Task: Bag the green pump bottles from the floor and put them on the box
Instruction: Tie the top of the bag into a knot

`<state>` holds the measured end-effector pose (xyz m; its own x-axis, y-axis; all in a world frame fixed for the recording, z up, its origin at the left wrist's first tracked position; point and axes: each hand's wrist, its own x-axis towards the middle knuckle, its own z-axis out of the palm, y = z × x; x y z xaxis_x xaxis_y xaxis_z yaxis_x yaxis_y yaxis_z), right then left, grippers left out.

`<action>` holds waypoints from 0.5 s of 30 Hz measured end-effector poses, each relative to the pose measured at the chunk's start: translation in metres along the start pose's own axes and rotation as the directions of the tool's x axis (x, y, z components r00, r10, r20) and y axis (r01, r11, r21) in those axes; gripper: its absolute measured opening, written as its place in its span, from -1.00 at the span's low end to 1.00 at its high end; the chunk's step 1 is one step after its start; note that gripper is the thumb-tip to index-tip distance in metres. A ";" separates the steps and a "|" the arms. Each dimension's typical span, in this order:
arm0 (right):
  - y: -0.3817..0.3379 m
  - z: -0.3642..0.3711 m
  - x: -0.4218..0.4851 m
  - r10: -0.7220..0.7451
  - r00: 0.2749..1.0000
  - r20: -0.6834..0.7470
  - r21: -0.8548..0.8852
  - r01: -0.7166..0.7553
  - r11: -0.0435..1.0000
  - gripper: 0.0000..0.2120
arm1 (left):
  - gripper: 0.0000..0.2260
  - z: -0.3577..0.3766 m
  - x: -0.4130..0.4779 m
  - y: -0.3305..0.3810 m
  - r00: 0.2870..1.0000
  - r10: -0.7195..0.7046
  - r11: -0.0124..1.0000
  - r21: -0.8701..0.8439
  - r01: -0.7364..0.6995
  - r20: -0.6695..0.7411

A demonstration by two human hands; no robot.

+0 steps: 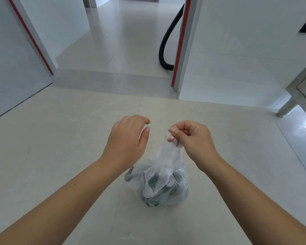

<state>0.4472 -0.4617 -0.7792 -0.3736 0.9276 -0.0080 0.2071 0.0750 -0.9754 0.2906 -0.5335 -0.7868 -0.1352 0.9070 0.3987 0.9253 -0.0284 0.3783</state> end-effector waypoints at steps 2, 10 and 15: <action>-0.004 -0.003 0.001 0.020 1.000 -0.024 -0.011 -0.020 1.000 -0.81 | -0.72 -0.006 0.002 0.001 0.999 0.050 0.997 0.056 -0.050 -0.012; -0.041 -0.017 -0.009 0.177 0.981 -0.083 0.010 -0.177 0.984 -0.79 | -0.76 -0.037 0.014 0.024 0.997 0.064 0.988 0.140 -0.058 -0.035; -0.076 -0.027 -0.027 0.312 0.946 -0.092 0.023 -0.311 0.950 -0.81 | -0.77 -0.067 0.011 0.046 0.999 -0.011 0.985 0.174 0.004 0.036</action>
<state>0.4662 -0.4823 -0.6991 -0.2058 0.9341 -0.2917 0.2918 -0.2259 -0.9294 0.3081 -0.5526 -0.7089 -0.1321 0.9219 0.3641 0.9723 0.0490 0.2285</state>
